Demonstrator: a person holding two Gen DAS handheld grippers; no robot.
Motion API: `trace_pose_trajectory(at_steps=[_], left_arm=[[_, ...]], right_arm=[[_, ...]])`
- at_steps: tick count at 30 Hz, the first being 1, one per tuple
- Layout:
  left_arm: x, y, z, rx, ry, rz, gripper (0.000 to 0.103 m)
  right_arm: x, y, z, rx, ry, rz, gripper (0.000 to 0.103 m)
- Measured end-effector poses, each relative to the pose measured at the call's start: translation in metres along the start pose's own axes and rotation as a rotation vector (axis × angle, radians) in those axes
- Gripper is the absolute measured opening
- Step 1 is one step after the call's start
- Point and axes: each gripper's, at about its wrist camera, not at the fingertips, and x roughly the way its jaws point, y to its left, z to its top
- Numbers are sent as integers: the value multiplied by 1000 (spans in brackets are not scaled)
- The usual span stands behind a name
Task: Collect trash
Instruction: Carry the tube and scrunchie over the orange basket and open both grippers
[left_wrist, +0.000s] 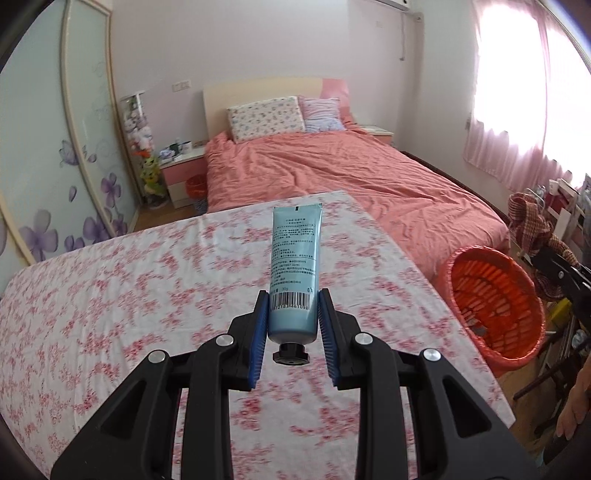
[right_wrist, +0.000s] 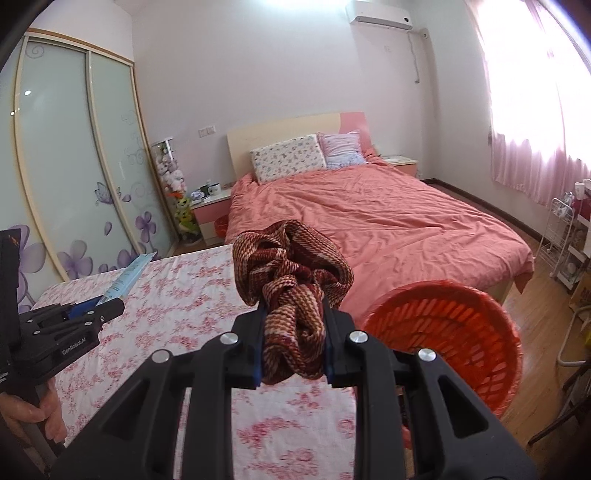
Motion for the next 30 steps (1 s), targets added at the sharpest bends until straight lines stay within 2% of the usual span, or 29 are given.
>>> trace_pose_trajectory(at_steps=[9,19,24,26,28,30], left_arm=[[7,-65,7,76,-7,-104,27],[26,-141,13,107,12,-296,27],[45,-186,10,153,38,-373,28],[59,-202,8,169,65,-398,28],[71,-210,6,173,89,-398,29],[80,-216,3,175,106,-388,41]], right_arm=[[-10,-57,-5,55,-11,-64,24],[-5,-128,-11,157,-1,-125,24],[9,-170,-17,239,29,-124,25],[18,-186,-17,270,44,-112,28],[27,-197,-19,291,58,-101,38],[36,-208,-21,313,76,-92,44]])
